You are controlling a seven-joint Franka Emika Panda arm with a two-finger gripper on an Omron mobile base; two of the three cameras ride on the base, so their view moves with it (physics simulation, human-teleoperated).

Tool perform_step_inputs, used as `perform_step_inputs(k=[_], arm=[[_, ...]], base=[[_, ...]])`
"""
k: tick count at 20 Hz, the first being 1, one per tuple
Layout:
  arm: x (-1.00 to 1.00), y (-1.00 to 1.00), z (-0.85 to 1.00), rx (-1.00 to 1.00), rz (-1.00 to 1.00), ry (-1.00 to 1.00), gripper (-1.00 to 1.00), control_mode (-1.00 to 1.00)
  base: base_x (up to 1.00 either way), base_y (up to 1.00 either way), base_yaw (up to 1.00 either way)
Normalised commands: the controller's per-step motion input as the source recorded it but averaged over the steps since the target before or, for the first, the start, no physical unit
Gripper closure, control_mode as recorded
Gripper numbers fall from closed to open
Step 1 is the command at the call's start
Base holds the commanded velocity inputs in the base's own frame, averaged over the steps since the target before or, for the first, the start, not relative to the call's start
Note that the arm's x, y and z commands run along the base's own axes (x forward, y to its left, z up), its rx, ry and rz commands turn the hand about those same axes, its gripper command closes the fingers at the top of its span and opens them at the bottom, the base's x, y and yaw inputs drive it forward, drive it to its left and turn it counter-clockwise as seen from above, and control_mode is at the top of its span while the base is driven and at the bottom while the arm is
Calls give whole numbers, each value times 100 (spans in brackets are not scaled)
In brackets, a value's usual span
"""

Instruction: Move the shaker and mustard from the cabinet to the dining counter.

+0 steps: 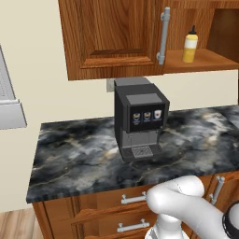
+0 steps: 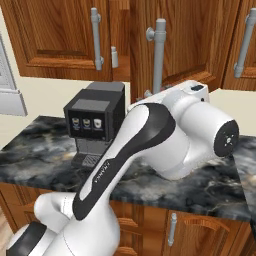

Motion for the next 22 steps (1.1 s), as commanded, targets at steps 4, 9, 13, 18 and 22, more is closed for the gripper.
perform_step_inputs(k=[4, 9, 13, 18, 22], arm=[[0, -48, 0, 3, 2, 0, -100, -100], [0, -65, 0, 0, 0, 0, -100, -100], [-18, -40, 0, 0, 0, 0, -100, -100], [-57, -2, 0, 0, -5, -1, -100, -100], [-67, 11, 0, 0, -18, -2, -100, -100]], base=[[0, 0, 0], [0, 0, 0], [0, 0, 0], [0, 0, 0], [0, 0, 0]])
